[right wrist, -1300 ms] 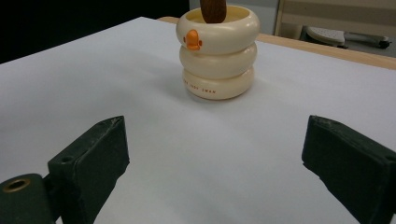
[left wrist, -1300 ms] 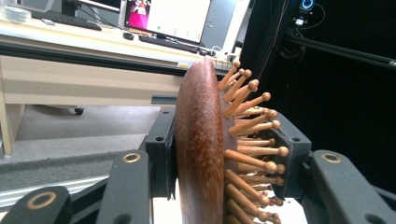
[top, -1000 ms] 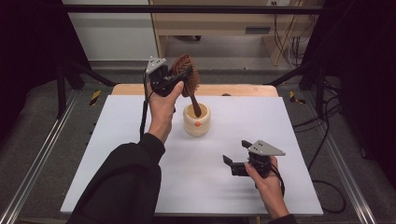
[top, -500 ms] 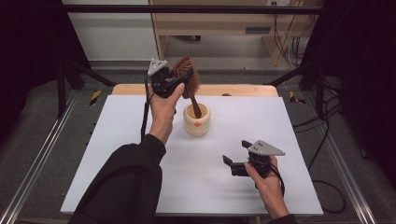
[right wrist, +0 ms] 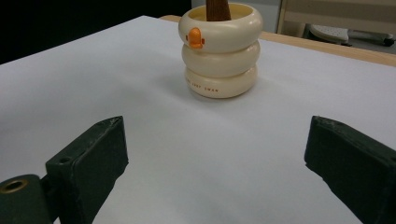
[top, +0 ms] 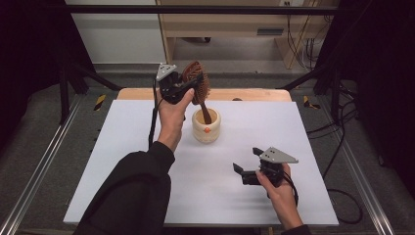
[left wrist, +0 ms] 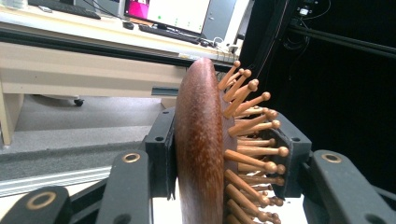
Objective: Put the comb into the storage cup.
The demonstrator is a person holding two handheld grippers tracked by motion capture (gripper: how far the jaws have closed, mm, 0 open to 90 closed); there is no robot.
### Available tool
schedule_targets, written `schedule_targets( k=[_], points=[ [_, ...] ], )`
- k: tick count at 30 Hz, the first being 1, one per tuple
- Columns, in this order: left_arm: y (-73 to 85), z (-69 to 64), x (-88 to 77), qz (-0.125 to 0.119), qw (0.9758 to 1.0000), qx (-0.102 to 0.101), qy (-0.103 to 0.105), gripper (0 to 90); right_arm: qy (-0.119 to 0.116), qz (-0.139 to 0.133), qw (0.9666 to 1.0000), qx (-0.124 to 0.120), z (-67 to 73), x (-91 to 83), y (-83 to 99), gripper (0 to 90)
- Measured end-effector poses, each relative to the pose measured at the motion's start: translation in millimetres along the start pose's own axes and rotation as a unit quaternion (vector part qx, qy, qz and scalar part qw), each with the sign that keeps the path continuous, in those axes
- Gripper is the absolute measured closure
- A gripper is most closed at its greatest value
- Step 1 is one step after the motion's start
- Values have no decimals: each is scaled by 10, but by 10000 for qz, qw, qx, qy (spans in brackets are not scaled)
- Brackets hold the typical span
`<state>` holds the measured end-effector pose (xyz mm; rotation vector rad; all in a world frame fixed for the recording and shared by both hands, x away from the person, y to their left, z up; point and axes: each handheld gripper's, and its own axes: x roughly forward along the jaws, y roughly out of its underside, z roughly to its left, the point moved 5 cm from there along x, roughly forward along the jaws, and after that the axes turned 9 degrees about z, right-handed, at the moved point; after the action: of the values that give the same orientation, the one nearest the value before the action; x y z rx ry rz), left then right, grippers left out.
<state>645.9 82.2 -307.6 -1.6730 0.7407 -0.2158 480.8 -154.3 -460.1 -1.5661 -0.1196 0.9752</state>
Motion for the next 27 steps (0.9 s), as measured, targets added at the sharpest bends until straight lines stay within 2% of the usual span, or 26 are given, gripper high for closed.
schedule_targets(
  k=[27],
  points=[
    [57, 15, 27, 46, 10000, -20, -13, 514, -22, 1, 10000, -29, 4, 7, 1, 64]
  ],
)
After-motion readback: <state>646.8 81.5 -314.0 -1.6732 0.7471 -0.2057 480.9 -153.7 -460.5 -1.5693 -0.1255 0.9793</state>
